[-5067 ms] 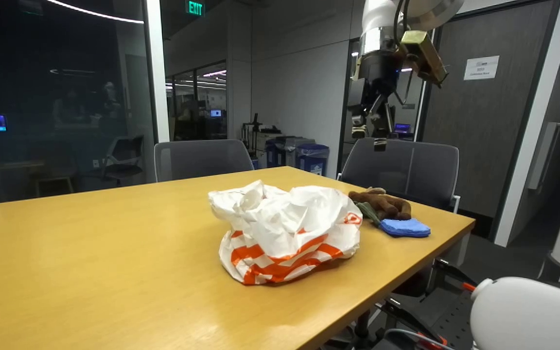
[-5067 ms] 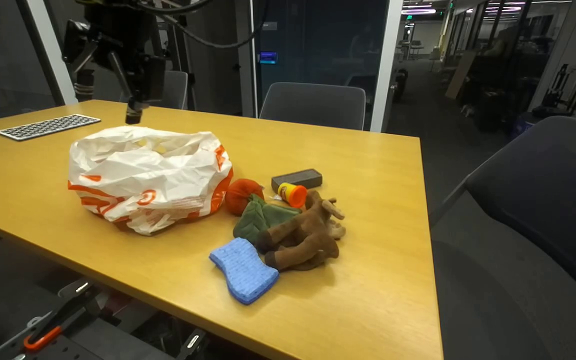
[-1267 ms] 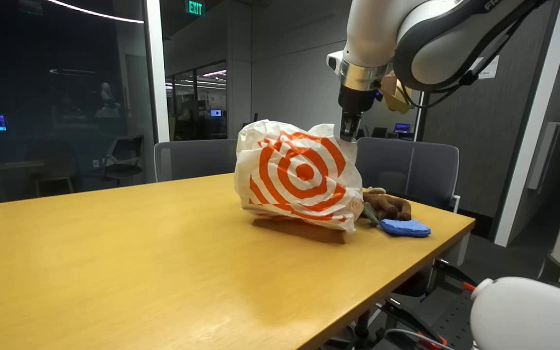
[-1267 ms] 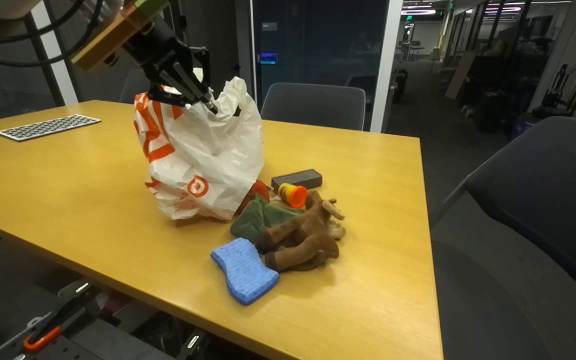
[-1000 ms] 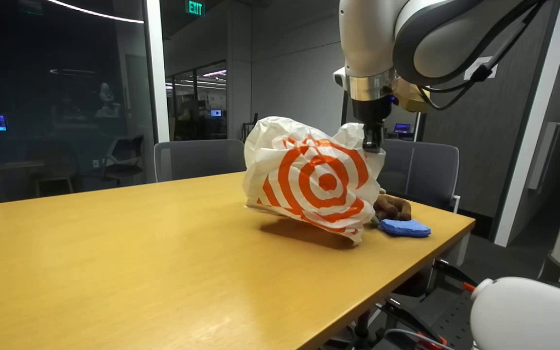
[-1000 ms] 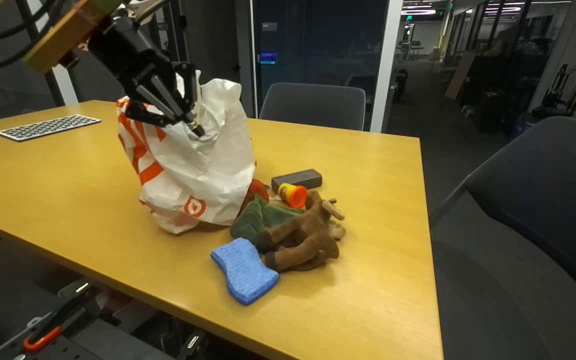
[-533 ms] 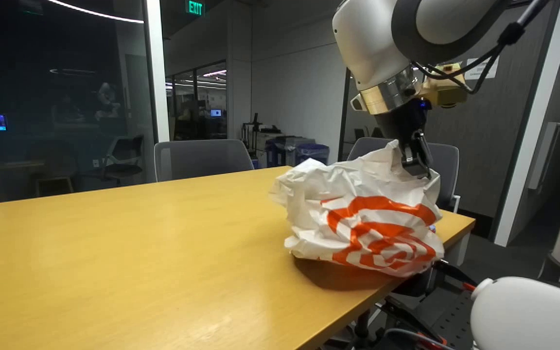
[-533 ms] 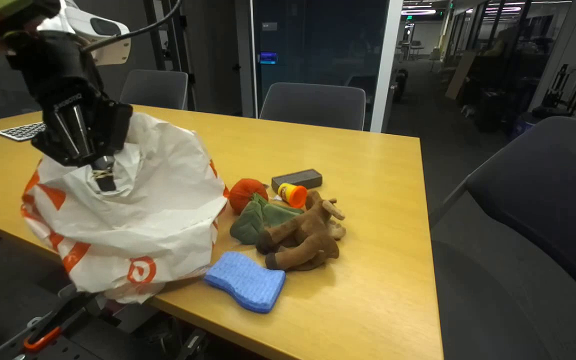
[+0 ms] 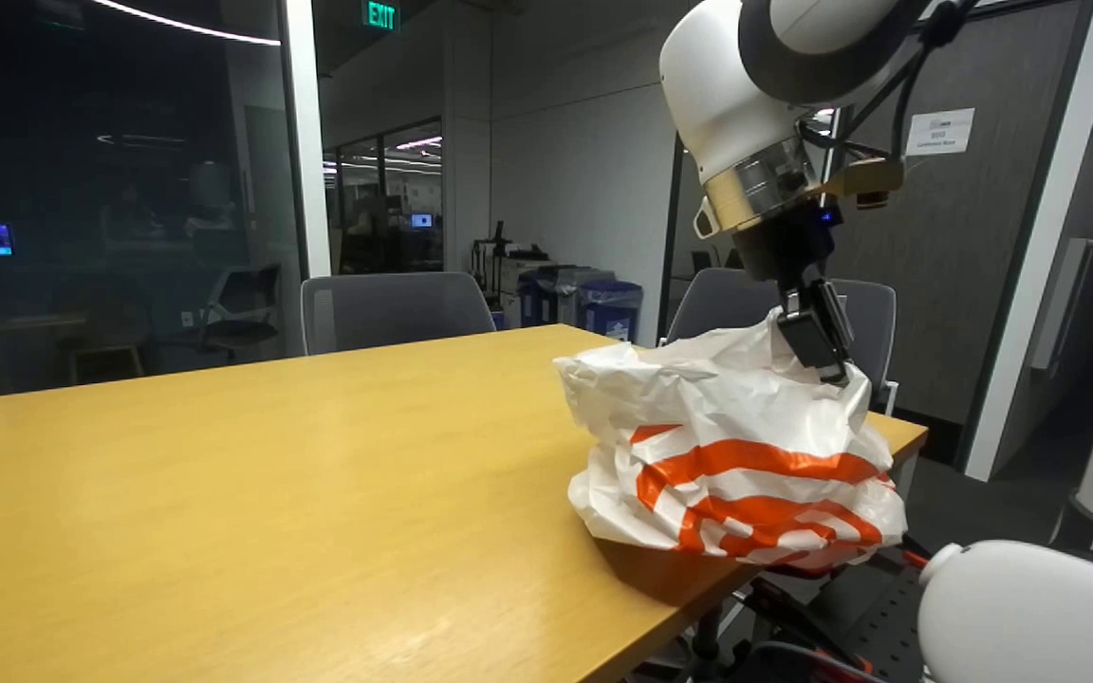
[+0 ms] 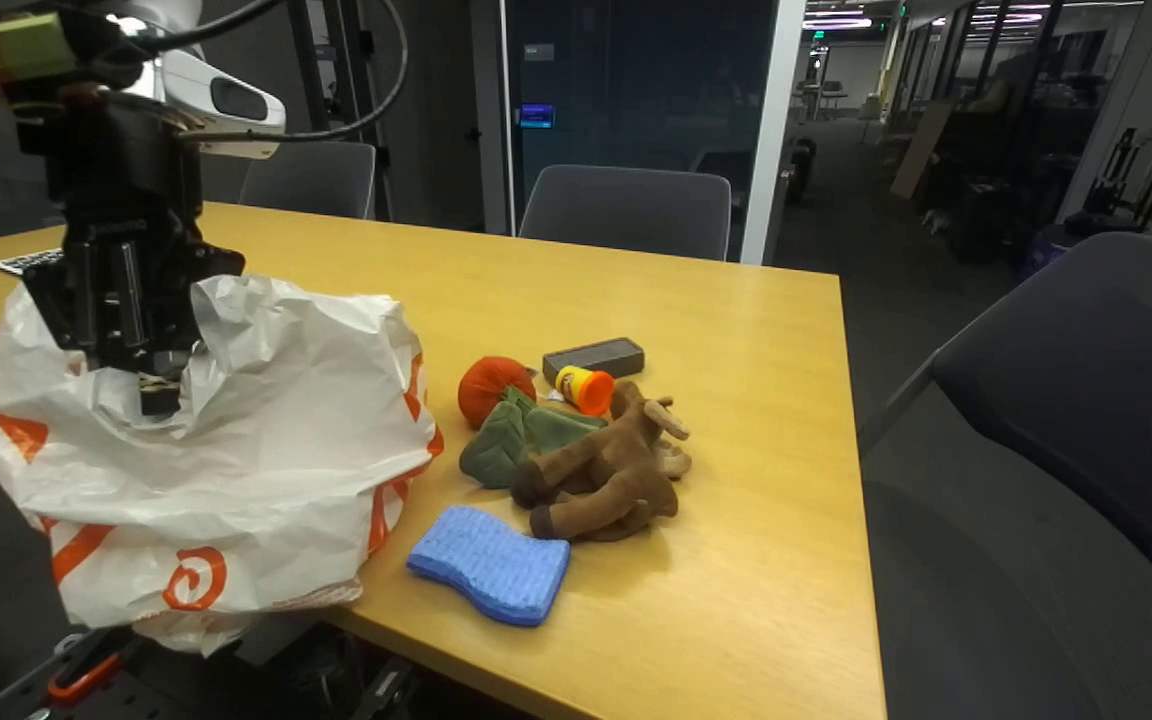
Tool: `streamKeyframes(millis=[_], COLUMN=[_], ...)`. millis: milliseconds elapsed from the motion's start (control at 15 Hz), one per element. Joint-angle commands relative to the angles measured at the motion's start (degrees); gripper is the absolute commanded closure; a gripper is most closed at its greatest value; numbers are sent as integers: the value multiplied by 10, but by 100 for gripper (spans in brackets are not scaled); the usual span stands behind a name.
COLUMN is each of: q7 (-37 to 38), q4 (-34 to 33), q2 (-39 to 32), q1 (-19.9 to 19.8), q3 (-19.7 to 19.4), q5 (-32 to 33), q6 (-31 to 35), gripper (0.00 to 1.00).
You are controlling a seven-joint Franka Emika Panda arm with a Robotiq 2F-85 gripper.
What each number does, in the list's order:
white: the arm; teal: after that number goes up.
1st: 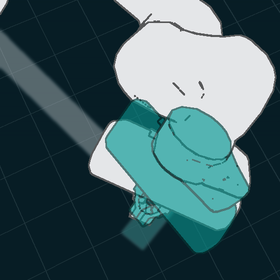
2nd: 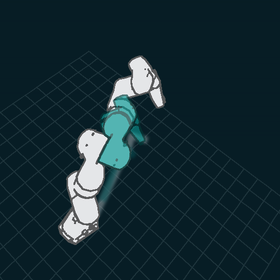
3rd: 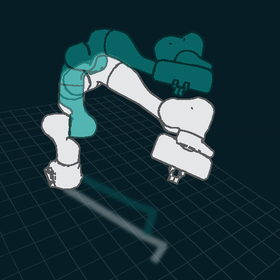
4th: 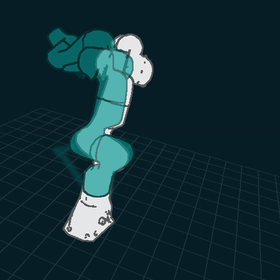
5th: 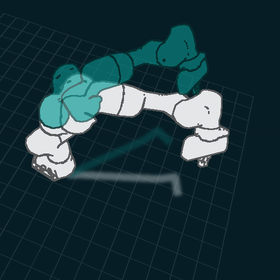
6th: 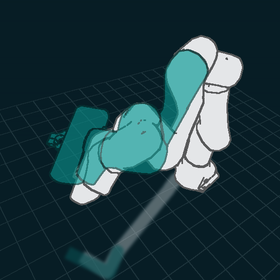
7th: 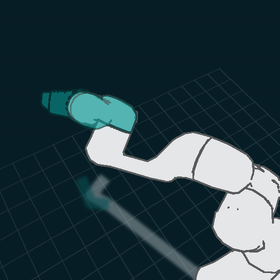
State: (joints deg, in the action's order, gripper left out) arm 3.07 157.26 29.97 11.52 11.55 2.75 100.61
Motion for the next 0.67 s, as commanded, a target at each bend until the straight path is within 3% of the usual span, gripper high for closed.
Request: streamKeyframes(millis=[0, 133, 200, 267, 533, 600], q7=[1, 1, 1, 6, 33, 57], q4=[-1, -1, -1, 0, -6, -2], q2=[0, 0, 0, 3, 36, 50], q1=[3, 4, 4, 4, 18, 42], q3=[-3, -2, -2, 1, 28, 53], q5=[1, 0, 0, 2, 20, -2], q6=[-1, -1, -1, -1, -22, -23], gripper=[72, 72, 47, 46, 16, 10])
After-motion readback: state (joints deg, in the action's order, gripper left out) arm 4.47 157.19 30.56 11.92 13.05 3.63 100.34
